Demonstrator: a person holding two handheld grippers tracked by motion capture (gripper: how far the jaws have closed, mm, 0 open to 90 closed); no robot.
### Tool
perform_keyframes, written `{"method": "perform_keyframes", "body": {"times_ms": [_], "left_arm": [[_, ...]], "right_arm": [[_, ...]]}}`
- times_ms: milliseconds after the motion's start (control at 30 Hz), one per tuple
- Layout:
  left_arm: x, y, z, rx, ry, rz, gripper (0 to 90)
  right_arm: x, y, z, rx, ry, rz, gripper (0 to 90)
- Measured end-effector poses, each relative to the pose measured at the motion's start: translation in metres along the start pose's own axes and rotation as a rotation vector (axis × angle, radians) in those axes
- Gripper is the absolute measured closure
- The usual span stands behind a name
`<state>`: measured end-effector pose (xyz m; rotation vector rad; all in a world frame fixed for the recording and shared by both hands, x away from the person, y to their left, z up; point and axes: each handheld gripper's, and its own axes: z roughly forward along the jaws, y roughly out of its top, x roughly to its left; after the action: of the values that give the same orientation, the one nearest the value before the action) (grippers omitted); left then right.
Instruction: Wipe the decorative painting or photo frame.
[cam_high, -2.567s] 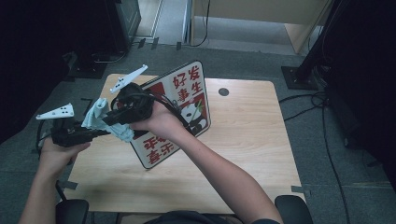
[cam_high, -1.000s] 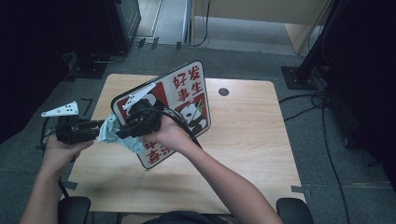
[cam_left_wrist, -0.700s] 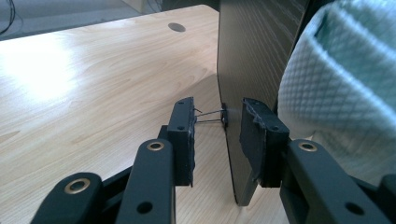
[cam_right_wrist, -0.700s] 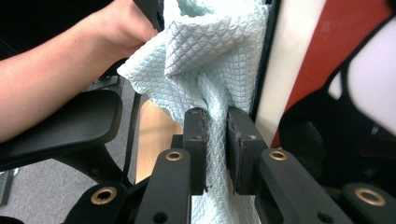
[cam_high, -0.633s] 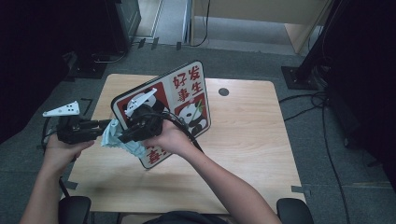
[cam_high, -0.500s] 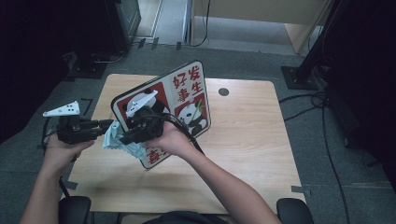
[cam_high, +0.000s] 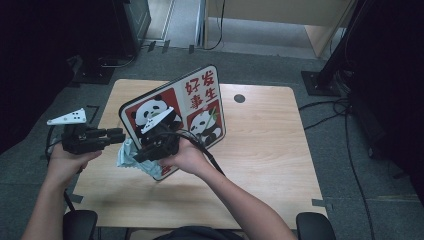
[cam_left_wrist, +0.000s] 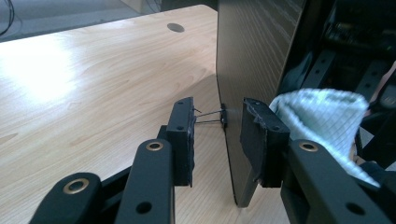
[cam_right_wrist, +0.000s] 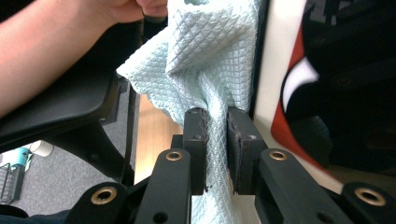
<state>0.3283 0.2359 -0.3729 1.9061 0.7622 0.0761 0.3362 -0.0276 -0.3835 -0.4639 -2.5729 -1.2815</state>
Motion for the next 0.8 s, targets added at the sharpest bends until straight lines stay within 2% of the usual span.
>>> {"method": "perform_keyframes", "body": {"times_ms": [267, 600, 800], "left_arm": [[-0.002, 0.0, 0.001, -0.001, -0.003, 0.001, 64.1], [-0.005, 0.002, 0.003, 0.007, -0.012, 0.022, 62.9], [-0.007, 0.003, 0.003, 0.006, -0.017, 0.022, 61.9]], "right_arm": [[-0.003, -0.017, 0.007, 0.012, 0.002, 0.003, 79.7], [-0.005, -0.035, 0.017, 0.036, -0.002, 0.009, 79.7], [-0.007, -0.046, 0.023, 0.057, -0.004, -0.004, 79.7]]}}
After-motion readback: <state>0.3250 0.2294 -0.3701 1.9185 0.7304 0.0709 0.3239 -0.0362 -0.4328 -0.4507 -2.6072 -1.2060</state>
